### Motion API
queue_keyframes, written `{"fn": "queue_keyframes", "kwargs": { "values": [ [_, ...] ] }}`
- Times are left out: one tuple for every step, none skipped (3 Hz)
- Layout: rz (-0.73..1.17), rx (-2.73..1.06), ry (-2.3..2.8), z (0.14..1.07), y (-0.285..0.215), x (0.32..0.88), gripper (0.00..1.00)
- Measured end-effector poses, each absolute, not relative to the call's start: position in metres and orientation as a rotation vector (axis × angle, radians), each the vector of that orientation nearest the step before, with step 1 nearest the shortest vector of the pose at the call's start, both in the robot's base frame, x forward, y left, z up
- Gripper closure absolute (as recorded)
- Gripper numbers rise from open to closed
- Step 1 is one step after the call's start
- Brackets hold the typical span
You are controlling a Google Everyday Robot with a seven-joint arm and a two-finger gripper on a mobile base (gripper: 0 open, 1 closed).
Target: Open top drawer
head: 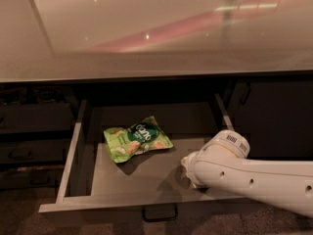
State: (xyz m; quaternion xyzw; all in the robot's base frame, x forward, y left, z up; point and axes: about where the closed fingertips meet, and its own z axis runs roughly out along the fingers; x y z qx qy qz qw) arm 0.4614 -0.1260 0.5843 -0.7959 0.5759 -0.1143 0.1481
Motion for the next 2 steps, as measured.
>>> {"fn": "queue_keyframes", "kwargs": {
  "values": [
    [-0.329, -2.289, 1.656, 0.5844, -0.1260, 0.4614, 0.00],
    [-0.329, -2.289, 1.656, 0.5848, -0.1258, 0.4614, 0.00]
  ]
}}
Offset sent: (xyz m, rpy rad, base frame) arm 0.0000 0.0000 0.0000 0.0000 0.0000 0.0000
